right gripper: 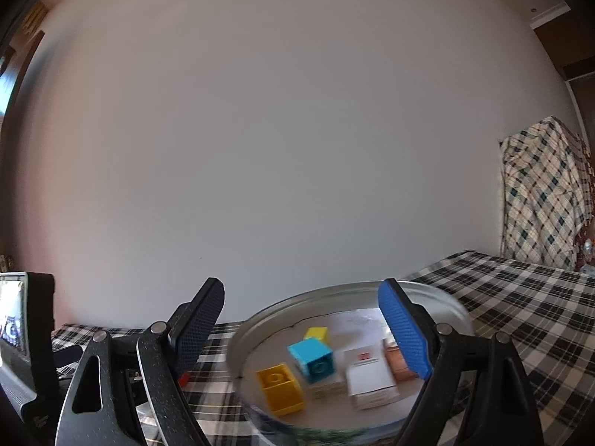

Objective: Organize rigid objects
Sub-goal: 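Withdraw both tools from the tin toward the clear tray and tape roll, then grasp the clear plastic tray with the left tool while the right tool grasps the red tape roll, then carry the clear tray in the left tool while the right tool carries the tape roll over the tin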

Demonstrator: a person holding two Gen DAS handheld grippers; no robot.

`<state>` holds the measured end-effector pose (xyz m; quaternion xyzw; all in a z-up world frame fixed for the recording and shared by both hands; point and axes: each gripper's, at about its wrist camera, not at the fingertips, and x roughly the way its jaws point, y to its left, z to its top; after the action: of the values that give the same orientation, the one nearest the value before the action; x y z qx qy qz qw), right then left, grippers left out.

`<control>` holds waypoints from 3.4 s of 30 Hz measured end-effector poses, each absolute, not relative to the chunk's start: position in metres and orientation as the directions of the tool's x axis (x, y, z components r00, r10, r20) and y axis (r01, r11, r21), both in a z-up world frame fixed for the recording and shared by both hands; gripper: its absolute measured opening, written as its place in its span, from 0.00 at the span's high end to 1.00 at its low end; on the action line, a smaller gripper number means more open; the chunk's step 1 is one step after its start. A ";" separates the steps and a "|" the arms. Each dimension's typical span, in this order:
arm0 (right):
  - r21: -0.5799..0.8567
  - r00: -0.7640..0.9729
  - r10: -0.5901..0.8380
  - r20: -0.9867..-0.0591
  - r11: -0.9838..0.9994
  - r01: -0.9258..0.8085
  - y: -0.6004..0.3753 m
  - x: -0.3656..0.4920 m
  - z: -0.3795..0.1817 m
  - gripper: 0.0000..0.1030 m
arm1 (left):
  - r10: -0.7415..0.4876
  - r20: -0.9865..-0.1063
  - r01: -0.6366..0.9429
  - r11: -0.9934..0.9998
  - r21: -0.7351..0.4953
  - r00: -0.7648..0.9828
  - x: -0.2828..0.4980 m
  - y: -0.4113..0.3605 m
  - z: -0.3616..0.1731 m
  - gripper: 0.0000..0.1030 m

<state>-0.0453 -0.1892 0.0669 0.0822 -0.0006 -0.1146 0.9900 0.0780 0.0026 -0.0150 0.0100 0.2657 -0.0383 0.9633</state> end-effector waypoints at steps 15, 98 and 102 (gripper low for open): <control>0.182 0.988 -0.125 -0.089 0.973 0.140 -0.172 -0.028 0.060 0.16 | -0.142 -0.779 0.149 0.987 -0.063 0.611 0.130 0.016 -0.061 0.00; 0.019 0.904 0.086 -0.420 0.996 -0.086 -0.057 0.088 0.043 0.45 | 0.115 -0.653 -0.221 0.972 -0.082 0.748 0.136 0.123 -0.038 0.21; 0.007 0.910 0.078 -0.407 0.997 -0.082 -0.051 0.084 0.040 0.45 | 0.120 -0.639 -0.224 0.971 -0.083 0.760 0.133 0.119 -0.035 0.21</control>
<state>0.0843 -0.0515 0.0403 -0.0050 0.2083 0.0409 0.9772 0.1327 0.1190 -0.0348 -0.0772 0.3343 0.0920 0.9348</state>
